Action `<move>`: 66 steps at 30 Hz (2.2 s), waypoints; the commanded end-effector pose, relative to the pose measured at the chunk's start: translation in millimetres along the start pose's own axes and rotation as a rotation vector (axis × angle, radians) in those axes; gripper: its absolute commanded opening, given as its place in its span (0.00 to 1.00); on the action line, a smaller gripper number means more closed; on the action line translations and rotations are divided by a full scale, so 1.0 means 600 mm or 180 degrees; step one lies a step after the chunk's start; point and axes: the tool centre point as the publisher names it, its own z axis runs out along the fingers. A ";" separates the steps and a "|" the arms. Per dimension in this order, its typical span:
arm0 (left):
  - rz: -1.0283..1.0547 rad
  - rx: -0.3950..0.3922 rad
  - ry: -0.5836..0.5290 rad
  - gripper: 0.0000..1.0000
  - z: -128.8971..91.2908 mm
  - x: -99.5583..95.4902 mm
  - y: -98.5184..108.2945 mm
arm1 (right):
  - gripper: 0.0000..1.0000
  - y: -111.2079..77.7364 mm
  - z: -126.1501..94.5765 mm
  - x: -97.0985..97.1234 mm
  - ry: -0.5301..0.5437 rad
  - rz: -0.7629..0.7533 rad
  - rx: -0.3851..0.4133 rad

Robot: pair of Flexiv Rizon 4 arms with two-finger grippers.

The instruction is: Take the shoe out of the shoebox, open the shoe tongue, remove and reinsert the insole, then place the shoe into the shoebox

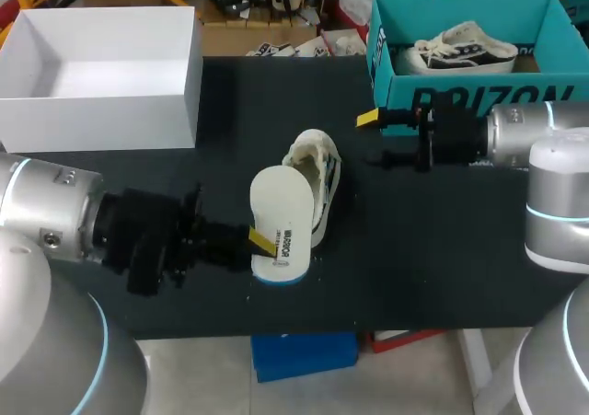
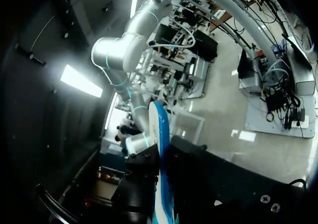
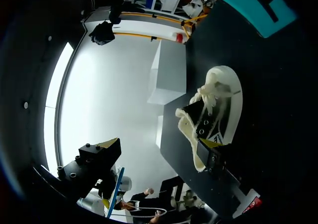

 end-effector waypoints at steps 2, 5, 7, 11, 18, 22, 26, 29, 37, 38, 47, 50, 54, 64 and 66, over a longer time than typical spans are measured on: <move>0.0423 -0.0135 -0.0338 0.00 0.009 0.052 -0.009 | 1.00 -0.002 0.002 -0.001 -0.0001 0.0000 -0.0010; 0.0651 -0.0143 -0.0443 0.00 0.010 0.070 0.001 | 1.00 -0.002 0.002 -0.001 -0.0001 0.0000 -0.0010; 0.0787 -0.0087 -0.0494 0.00 0.014 0.078 0.007 | 1.00 -0.002 0.002 -0.001 -0.0001 0.0000 -0.0010; 0.1044 -0.0112 -0.0574 0.00 0.021 0.093 0.028 | 1.00 -0.002 0.002 -0.001 -0.0001 0.0000 -0.0010; 0.1402 -0.0049 -0.0573 0.00 0.050 0.125 0.074 | 1.00 -0.002 0.002 -0.001 -0.0001 0.0000 -0.0010; 0.1427 -0.0042 -0.0531 0.00 0.066 0.139 0.106 | 1.00 -0.002 0.002 -0.001 -0.0001 0.0000 -0.0010; 0.1364 -0.0058 -0.0476 0.00 0.083 0.160 0.149 | 1.00 -0.002 0.002 -0.001 -0.0001 0.0000 -0.0010; 0.1373 -0.0088 -0.0441 0.00 0.092 0.168 0.175 | 1.00 -0.002 0.002 -0.001 -0.0001 0.0000 -0.0010; 0.1422 -0.0179 -0.0367 0.00 0.102 0.164 0.256 | 1.00 -0.002 0.002 -0.001 -0.0001 0.0000 -0.0010; 0.1417 -0.0188 -0.0372 0.00 0.100 0.162 0.266 | 1.00 -0.002 0.002 -0.001 -0.0001 0.0000 -0.0010; 0.1517 -0.0298 -0.0324 0.00 0.096 0.128 0.334 | 1.00 -0.002 0.002 -0.001 -0.0001 0.0000 -0.0010; 0.1534 -0.0323 -0.0294 0.00 0.096 0.122 0.350 | 1.00 -0.002 0.002 -0.001 -0.0001 0.0000 -0.0010; 0.1524 -0.0375 -0.0288 0.00 0.093 0.117 0.367 | 1.00 -0.002 0.002 -0.001 -0.0001 0.0000 -0.0010; 0.1506 -0.0380 -0.0307 0.00 0.093 0.116 0.369 | 1.00 -0.002 0.002 -0.001 -0.0001 0.0000 -0.0010; 0.1506 -0.0380 -0.0307 0.00 0.093 0.116 0.369 | 1.00 -0.002 0.002 -0.001 -0.0001 0.0000 -0.0010</move>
